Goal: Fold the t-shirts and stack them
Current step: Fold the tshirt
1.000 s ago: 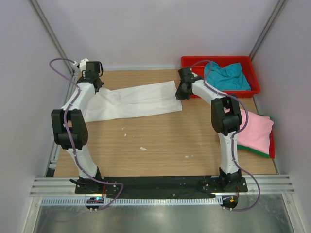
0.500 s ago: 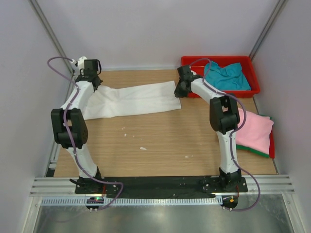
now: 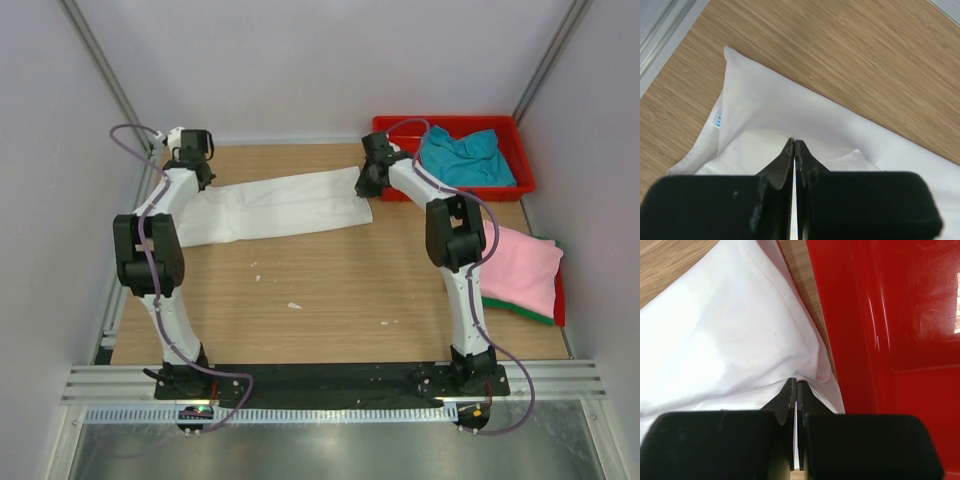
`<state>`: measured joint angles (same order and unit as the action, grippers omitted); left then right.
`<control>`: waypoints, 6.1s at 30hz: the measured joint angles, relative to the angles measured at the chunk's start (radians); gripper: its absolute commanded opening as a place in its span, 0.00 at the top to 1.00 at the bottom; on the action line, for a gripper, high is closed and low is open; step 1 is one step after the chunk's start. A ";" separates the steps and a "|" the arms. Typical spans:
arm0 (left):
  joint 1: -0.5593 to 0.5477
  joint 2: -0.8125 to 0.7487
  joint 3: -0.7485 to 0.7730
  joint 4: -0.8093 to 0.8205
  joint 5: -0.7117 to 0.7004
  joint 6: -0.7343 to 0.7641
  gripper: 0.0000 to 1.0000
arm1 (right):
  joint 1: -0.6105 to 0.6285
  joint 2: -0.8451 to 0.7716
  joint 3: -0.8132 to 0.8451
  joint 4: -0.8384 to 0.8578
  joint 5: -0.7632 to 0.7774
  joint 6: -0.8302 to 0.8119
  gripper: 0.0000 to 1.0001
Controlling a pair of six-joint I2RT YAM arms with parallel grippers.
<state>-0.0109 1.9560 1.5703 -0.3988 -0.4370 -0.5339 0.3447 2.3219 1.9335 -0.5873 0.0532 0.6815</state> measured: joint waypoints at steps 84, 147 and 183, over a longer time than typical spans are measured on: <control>0.172 0.285 0.240 -0.286 0.270 -0.230 0.02 | 0.379 -0.454 -0.678 0.161 -0.137 -0.445 0.05; -0.117 0.526 0.593 -0.161 0.300 -0.156 0.00 | 0.484 -0.523 -0.878 0.429 -0.117 -0.261 0.05; -0.277 0.365 0.666 -0.251 0.527 -0.004 0.00 | 0.734 -0.737 -0.516 -0.045 0.000 -0.023 0.00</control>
<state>-0.2878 2.3207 2.2368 -0.6498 0.0902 -0.5377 1.0790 1.5852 1.4178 -0.6323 0.0536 0.6582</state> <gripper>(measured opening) 0.996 0.995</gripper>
